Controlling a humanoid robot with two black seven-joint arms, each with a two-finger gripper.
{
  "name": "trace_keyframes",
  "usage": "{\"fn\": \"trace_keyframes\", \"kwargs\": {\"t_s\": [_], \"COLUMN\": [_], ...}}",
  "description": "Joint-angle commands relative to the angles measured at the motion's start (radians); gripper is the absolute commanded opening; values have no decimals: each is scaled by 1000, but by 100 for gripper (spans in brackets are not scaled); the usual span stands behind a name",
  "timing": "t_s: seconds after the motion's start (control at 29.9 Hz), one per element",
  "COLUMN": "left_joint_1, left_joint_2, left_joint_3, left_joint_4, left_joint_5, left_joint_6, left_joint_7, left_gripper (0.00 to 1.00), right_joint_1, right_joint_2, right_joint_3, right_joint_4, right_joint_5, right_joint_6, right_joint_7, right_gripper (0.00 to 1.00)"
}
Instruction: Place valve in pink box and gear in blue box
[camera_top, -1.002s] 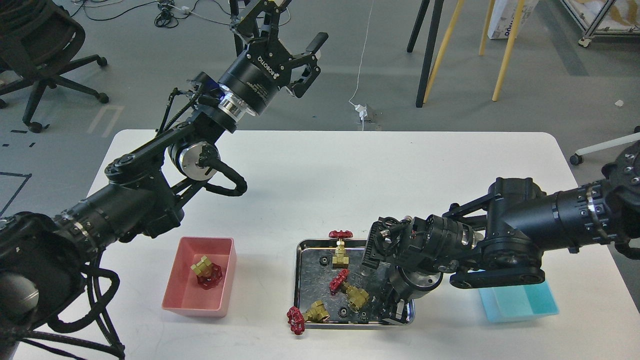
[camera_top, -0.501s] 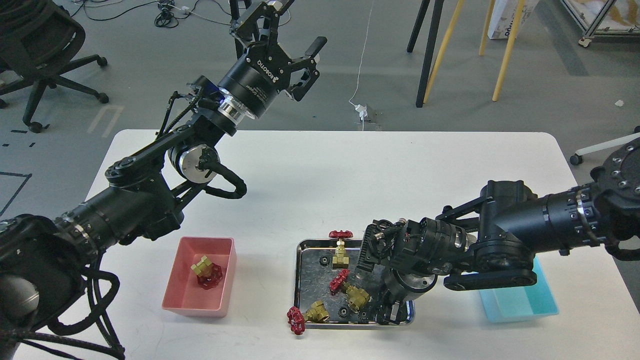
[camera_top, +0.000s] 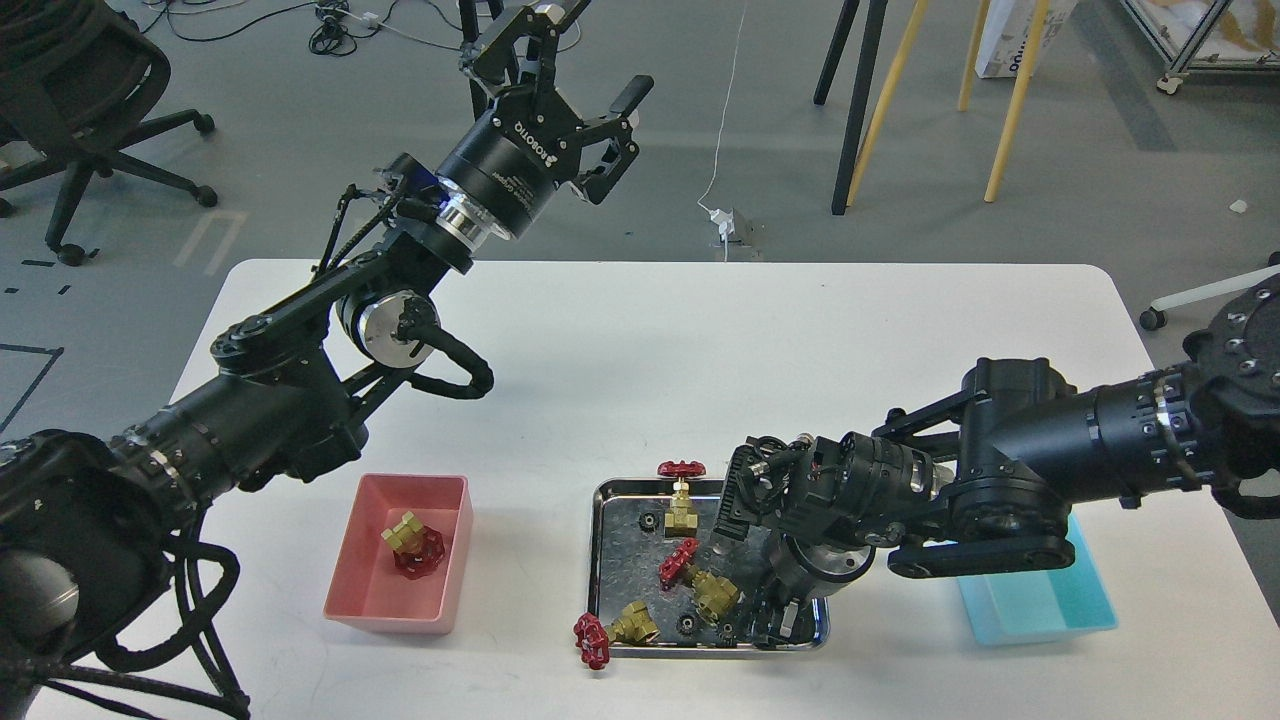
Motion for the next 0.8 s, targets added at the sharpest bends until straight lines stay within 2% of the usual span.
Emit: {"fn": "trace_keyframes", "kwargs": {"t_s": [0.0,0.33,0.67,0.77], "left_joint_1": [3,3,3,3], "left_joint_2": [0,0,-2,-2], "left_joint_3": [0,1,1,1], "left_joint_4": [0,0,0,0], "left_joint_5": [1,1,1,1], "left_joint_6": [0,0,0,0], "left_joint_7": [0,0,0,0], "left_gripper": [82,82,82,82], "right_joint_1": [7,20,52,81], "right_joint_2": [-6,-64,-67,-110], "right_joint_3": [3,20,57,77], "right_joint_4": [3,6,7,13], "right_joint_5": [4,8,9,11], "right_joint_6": [0,0,0,0], "right_joint_7": [0,0,0,0], "right_gripper": [19,15,13,13]}}
